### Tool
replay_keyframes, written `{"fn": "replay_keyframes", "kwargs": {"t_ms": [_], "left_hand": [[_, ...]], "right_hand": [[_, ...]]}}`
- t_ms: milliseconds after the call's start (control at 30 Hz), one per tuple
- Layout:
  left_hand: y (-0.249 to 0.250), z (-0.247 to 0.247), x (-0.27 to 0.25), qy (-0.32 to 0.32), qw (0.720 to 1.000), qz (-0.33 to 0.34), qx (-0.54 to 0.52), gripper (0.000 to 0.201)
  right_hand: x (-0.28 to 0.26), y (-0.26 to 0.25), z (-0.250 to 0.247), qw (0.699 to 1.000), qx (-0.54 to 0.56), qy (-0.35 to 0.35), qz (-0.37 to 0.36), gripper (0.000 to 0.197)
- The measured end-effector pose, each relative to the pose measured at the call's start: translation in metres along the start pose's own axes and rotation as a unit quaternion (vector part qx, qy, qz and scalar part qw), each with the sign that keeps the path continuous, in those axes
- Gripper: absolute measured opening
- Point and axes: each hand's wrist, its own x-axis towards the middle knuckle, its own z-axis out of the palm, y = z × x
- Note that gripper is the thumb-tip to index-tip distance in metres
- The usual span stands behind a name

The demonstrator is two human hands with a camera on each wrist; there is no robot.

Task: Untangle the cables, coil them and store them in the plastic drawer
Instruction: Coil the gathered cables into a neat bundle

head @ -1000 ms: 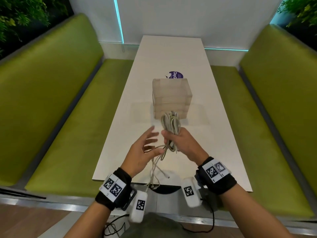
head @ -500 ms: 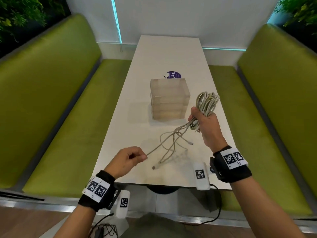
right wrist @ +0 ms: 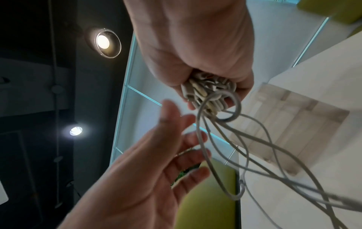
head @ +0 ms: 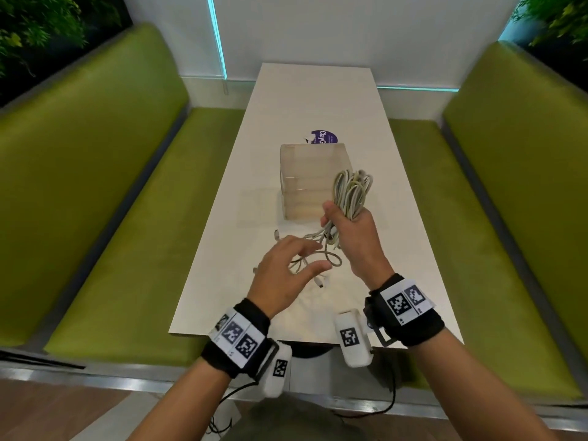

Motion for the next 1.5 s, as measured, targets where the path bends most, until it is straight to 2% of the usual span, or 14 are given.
{"fn": "replay_keyframes", "kwargs": {"t_ms": [200,267,367,433,500,567,700,800,1000,1100,1167,1233,1400,1500], "left_hand": [[0.005,0.011,0.011,0.011,0.996,0.027,0.079,0.029],[0.009,0.009,0.011,-0.044,0.998,0.019,0.040,0.023],[0.012,0.002,0.009,-0.163,0.987,-0.001,0.007,0.008],[0.005,-0.002,0.009,-0.192,0.980,-0.049,0.023,0.006],[-0.006,-0.002,0.010,-0.166,0.978,-0.112,0.053,0.007],[-0.019,-0.001,0.010,-0.105,0.979,-0.171,0.046,0.008],[-0.035,0.000,0.012,0.032,0.973,-0.228,-0.020,0.005],[-0.038,-0.001,0.011,0.052,0.977,-0.206,-0.030,0.007],[-0.041,-0.017,0.008,-0.027,0.989,-0.147,-0.004,0.062],[-0.029,-0.020,0.014,-0.045,0.995,-0.088,-0.022,0.077],[-0.019,-0.017,0.022,-0.106,0.992,-0.053,-0.032,0.070],[-0.013,-0.011,0.028,-0.143,0.985,-0.066,-0.077,0.053],[-0.010,-0.007,0.022,-0.143,0.956,-0.118,-0.226,0.031],[-0.014,-0.012,0.020,-0.171,0.944,-0.129,-0.251,0.036]], "right_hand": [[0.001,0.007,0.006,0.998,-0.002,0.051,0.032,0.022],[0.002,0.009,0.004,0.997,-0.005,0.067,0.039,0.022],[0.005,0.009,0.000,0.994,0.016,0.094,0.047,0.020],[0.007,0.007,-0.004,0.992,0.041,0.108,0.051,0.019],[0.008,0.005,-0.007,0.991,0.060,0.111,0.049,0.018],[0.006,0.002,-0.008,0.991,0.070,0.102,0.043,0.018],[0.000,-0.006,-0.005,0.995,0.074,0.059,0.035,0.018],[-0.003,-0.010,-0.005,0.998,0.049,0.026,0.016,0.017],[-0.007,-0.010,-0.004,0.999,0.009,-0.030,0.010,0.022],[-0.011,-0.012,-0.001,0.996,-0.010,-0.086,0.007,0.024],[-0.014,-0.013,0.002,0.991,0.007,-0.134,0.005,0.022],[-0.015,-0.014,0.004,0.986,0.052,-0.157,0.008,0.019],[-0.015,-0.013,0.000,0.982,0.120,-0.143,-0.007,0.015],[-0.017,-0.008,-0.003,0.984,0.099,-0.144,-0.038,0.021]]}}
